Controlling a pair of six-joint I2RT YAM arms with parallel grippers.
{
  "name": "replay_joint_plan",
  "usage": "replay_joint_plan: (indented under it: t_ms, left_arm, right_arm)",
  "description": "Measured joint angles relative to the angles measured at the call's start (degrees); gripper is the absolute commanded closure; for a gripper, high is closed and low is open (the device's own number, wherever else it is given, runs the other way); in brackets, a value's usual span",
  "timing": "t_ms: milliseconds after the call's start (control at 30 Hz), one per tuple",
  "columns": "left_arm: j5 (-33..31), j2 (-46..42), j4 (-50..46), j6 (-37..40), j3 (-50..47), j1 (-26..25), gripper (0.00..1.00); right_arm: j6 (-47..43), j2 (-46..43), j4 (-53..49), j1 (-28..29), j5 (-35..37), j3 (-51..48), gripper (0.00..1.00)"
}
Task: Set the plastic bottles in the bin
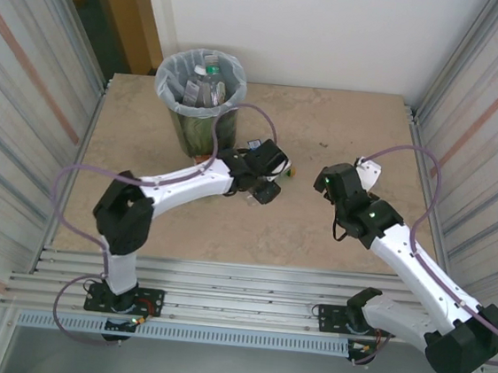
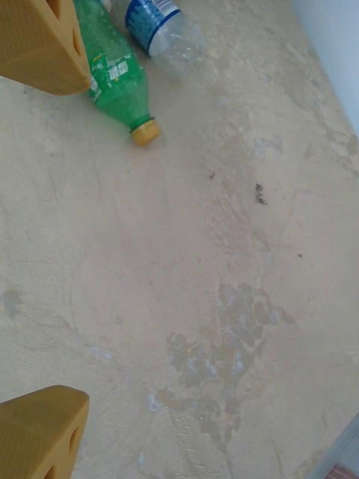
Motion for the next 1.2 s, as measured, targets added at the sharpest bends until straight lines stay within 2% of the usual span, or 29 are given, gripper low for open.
replay_joint_plan:
  t_ms: [267,467,667,933,1200]
  left_arm:
    - [0.66,-11.28,9.07,-1.95,-7.72,1.07,0.56]
    - [2.49,-18.58,16.83,-3.61,-13.18,5.55,0.56]
    - [3.1,-21.73,22.1,-4.15,-13.79,9.27,0.56]
    - [3.06,-23.71,25.97,-4.28,-16.74,10.32,0.56]
    - [6.71,-26.99,31.41,-6.6,-21.42,13.27,0.56]
  right_arm:
    - [0.02,-0.04,0.07,-0.31,-0.81,-0.59,0.02]
    - [0.02,-0.02,0.09,-0.52,-1.33,-0.59,0.02]
    - [0.02,0.13,0.09,-0.59,-1.9,-0.61,0.02]
    - [0.0,0.37,0.48,-0.59,-2.78,-0.96,0.02]
    - [-3.98,0.7,7.58,-0.57,-10.01,-2.1,0.02]
